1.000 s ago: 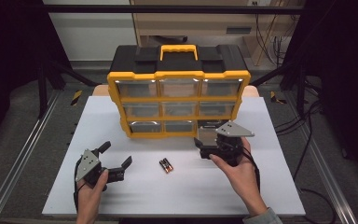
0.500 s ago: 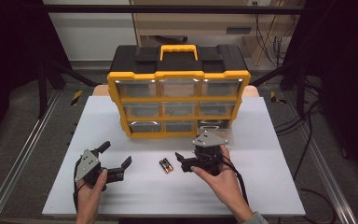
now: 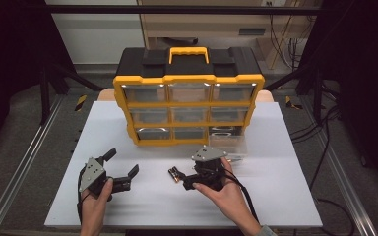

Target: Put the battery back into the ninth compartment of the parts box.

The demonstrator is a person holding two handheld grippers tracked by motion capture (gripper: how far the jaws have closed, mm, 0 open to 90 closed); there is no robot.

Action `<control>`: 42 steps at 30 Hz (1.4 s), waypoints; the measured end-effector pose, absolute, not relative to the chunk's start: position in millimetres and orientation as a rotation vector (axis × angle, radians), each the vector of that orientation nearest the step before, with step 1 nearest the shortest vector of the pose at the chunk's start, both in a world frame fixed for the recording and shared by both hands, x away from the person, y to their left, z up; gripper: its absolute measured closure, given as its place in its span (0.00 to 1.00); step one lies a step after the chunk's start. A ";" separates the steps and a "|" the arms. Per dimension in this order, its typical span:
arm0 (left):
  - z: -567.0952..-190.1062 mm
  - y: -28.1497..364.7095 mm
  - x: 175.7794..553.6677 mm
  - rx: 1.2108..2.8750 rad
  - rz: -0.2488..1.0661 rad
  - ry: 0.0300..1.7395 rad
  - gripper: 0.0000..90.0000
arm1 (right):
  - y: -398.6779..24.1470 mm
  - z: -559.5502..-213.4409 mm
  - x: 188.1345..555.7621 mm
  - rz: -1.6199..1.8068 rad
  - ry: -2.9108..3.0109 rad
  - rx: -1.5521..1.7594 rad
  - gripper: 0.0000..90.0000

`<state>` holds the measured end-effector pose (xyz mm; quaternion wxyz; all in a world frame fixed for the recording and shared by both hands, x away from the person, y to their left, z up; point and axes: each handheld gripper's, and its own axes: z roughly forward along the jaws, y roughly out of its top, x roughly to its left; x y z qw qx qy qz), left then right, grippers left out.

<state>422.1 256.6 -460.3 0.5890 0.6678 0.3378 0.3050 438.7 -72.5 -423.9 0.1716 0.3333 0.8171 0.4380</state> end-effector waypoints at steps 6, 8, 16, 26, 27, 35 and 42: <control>-460.3 256.7 422.0 1.555 0.711 0.786 0.01 | -64.5 -433.9 437.7 1.210 2.388 0.939 0.11; -460.2 256.8 422.0 1.555 0.711 0.786 0.01 | -63.5 -435.5 437.6 1.205 2.394 0.942 0.12; -460.2 257.0 422.0 1.554 0.711 0.788 0.01 | -60.4 -446.3 439.5 1.145 2.440 0.985 0.13; -460.2 256.9 422.0 1.554 0.708 0.787 0.01 | -58.4 -453.4 441.5 1.098 2.483 1.019 0.17; -460.2 256.9 422.0 1.554 0.708 0.787 0.01 | -58.4 -453.4 441.5 1.098 2.483 1.019 0.17; -460.3 256.3 421.9 1.559 0.708 0.786 0.01 | -62.2 -458.3 445.2 1.097 2.499 1.077 0.35; -460.2 256.4 421.7 1.560 0.710 0.785 0.01 | -58.6 -459.3 448.5 1.146 2.484 1.112 0.54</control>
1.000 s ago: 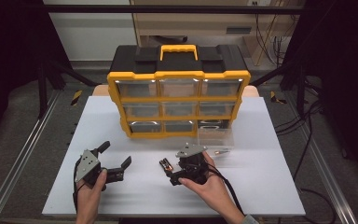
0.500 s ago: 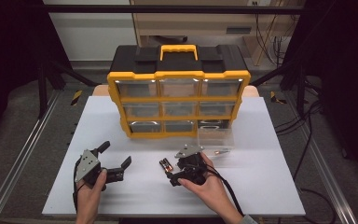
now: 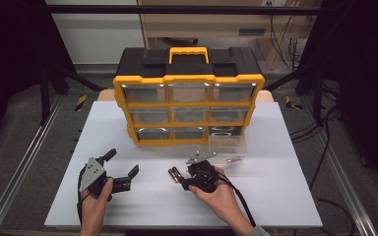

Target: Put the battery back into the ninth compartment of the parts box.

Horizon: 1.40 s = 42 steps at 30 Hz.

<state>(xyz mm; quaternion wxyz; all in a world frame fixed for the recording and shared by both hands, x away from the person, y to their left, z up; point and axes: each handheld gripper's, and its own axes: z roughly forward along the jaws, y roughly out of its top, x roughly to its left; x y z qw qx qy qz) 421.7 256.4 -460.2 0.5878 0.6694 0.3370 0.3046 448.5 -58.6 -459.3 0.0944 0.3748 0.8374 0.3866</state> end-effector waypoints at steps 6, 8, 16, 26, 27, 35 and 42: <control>-460.4 256.3 421.9 1.560 0.709 0.786 0.01 | -56.3 -461.9 454.2 1.162 2.466 1.129 0.63; -460.6 256.5 422.1 1.561 0.708 0.787 0.01 | -55.7 -463.6 456.0 1.158 2.466 1.130 0.65; -460.6 256.5 422.0 1.563 0.709 0.788 0.01 | -52.2 -466.8 458.8 1.162 2.453 1.123 0.70; -460.8 256.6 422.1 1.566 0.710 0.791 0.01 | -49.3 -466.9 458.3 1.154 2.470 1.123 0.73; -460.9 256.5 422.2 1.567 0.709 0.791 0.01 | -48.6 -467.5 458.9 1.154 2.472 1.128 0.74; -461.1 256.4 422.4 1.568 0.708 0.791 0.01 | -46.1 -468.9 458.6 1.127 2.491 1.120 0.76; -461.1 256.2 422.3 1.568 0.708 0.790 0.01 | -45.7 -472.0 460.9 1.094 2.506 1.119 0.79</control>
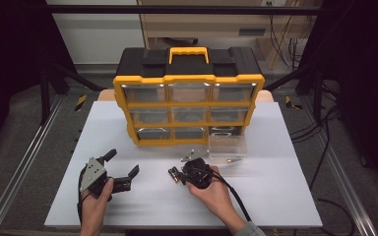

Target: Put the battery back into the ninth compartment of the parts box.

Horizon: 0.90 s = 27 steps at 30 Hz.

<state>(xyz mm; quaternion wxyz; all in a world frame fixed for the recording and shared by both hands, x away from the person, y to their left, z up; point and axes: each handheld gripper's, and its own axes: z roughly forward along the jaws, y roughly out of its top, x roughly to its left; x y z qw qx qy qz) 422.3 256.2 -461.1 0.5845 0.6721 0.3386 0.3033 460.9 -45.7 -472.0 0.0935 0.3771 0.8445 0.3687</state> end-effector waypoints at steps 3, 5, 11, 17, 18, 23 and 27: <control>-461.1 256.2 422.3 1.568 0.707 0.790 0.01 | -44.1 -472.9 460.8 1.096 2.510 1.123 0.79; -461.1 255.9 422.3 1.569 0.707 0.788 0.01 | -42.8 -474.0 460.8 1.079 2.515 1.122 0.81; -461.3 255.7 422.5 1.570 0.704 0.787 0.01 | -42.8 -475.5 462.5 1.067 2.514 1.137 0.82; -462.0 254.4 422.7 1.579 0.700 0.784 0.01 | -41.8 -480.3 466.3 1.042 2.505 1.148 0.84; -462.2 253.9 422.7 1.580 0.700 0.784 0.01 | -41.8 -480.3 466.3 1.042 2.505 1.148 0.84; -462.5 252.8 423.1 1.593 0.704 0.783 0.01 | -40.1 -482.1 464.8 1.032 2.496 1.165 0.85; -463.2 253.5 423.3 1.590 0.703 0.791 0.01 | -39.5 -482.3 462.4 1.006 2.496 1.122 0.85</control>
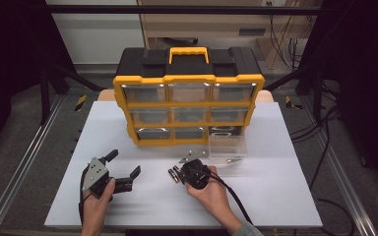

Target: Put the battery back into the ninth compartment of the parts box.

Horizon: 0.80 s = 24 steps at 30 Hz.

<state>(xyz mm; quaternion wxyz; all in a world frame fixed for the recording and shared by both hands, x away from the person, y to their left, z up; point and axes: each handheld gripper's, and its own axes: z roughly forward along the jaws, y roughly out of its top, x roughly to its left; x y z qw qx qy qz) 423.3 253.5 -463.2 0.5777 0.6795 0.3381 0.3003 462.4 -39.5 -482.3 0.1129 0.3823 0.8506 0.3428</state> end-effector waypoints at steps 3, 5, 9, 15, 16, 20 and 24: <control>-463.1 254.8 422.9 1.583 0.702 0.796 0.01 | -41.7 -480.9 461.7 1.008 2.487 1.070 0.85; -462.8 255.0 423.0 1.579 0.704 0.795 0.01 | -44.7 -475.3 458.2 1.014 2.474 1.062 0.85; -462.9 255.2 424.0 1.576 0.705 0.796 0.01 | -53.1 -462.6 453.2 1.079 2.422 1.015 0.85; -461.3 256.4 422.8 1.564 0.707 0.795 0.01 | -65.5 -447.0 447.9 1.132 2.374 0.998 0.85; -461.1 256.1 422.5 1.561 0.706 0.793 0.01 | -67.4 -444.4 447.6 1.136 2.369 0.994 0.85; -462.2 256.3 423.0 1.565 0.705 0.795 0.01 | -79.0 -427.2 445.7 1.188 2.307 0.994 0.85; -461.3 258.0 422.2 1.554 0.708 0.801 0.01 | -87.8 -415.7 444.9 1.222 2.268 1.003 0.85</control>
